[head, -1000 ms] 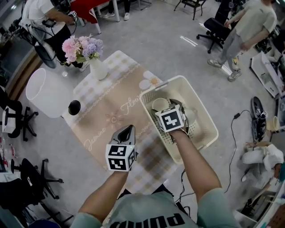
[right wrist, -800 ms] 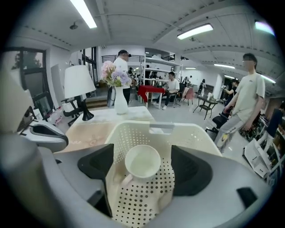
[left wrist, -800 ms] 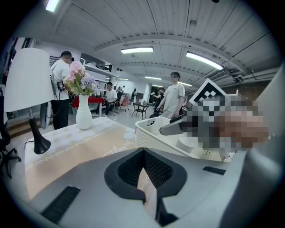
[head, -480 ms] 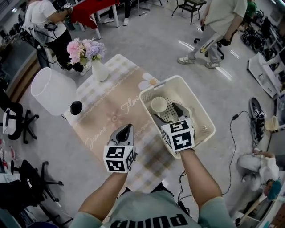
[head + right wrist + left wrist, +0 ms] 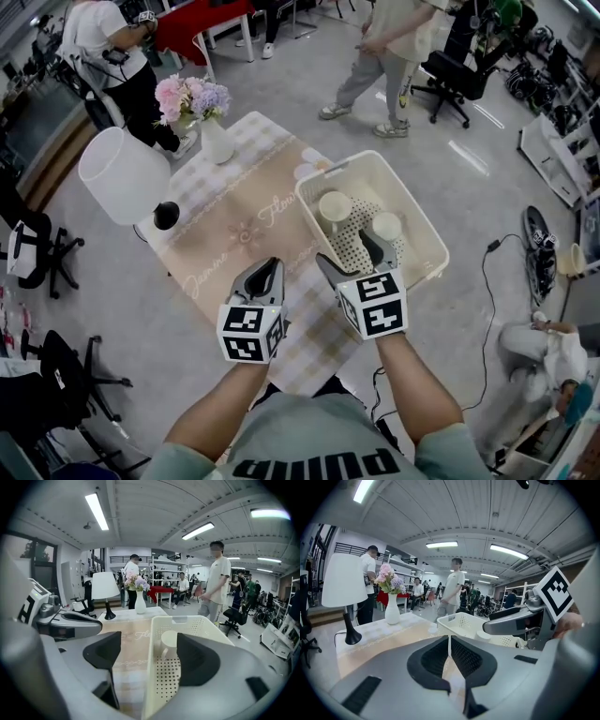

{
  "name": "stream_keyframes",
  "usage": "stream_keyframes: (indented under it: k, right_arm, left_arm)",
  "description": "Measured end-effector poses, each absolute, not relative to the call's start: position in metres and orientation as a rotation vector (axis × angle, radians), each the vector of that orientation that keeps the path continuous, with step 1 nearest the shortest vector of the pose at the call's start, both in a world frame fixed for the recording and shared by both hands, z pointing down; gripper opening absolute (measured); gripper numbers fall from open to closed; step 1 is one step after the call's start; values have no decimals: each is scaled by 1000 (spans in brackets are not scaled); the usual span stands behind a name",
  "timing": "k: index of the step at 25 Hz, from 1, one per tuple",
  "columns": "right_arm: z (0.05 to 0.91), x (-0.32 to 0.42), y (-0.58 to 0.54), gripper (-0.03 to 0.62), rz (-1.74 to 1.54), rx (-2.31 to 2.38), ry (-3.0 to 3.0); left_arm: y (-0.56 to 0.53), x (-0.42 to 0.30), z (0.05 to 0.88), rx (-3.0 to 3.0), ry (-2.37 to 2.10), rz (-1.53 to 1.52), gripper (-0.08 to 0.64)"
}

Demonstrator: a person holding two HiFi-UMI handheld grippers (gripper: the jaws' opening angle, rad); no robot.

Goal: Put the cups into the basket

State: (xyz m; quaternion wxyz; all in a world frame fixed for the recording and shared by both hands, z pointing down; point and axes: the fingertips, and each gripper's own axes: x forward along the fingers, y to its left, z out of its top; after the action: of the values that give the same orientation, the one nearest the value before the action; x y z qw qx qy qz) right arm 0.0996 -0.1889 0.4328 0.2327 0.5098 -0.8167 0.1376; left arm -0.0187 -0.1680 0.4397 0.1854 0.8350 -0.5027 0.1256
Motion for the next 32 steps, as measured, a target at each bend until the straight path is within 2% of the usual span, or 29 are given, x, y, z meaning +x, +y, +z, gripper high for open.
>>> stream_keyframes:
  k: [14, 24, 25, 26, 27, 28, 30, 32]
  right_arm:
    - [429, 71, -79, 387, 386, 1345, -2311]
    - [422, 65, -45, 386, 360, 1397, -2332]
    - [421, 66, -43, 367, 350, 1402, -2327]
    - [420, 66, -40, 296, 338, 1411, -2318]
    - [419, 67, -38, 185, 328, 1421, -2311]
    - [419, 66, -36, 156, 323, 1425, -2307]
    - [418, 64, -32, 148, 323, 1425, -2307]
    - [419, 62, -29, 113, 319, 1428, -2308]
  left_arm:
    - [-103, -38, 421, 2401, -1449, 335, 5]
    - [-64, -60, 417, 2414, -1437, 306, 5]
    - [-61, -60, 416, 2418, -1434, 305, 5]
    - [-58, -60, 415, 2421, -1431, 305, 5]
    - [-55, -60, 415, 2423, -1428, 304, 5]
    - [-53, -60, 414, 2424, -1426, 302, 5]
    - [-49, -61, 414, 2425, -1422, 301, 5]
    - [-46, -62, 416, 2427, -1418, 305, 5]
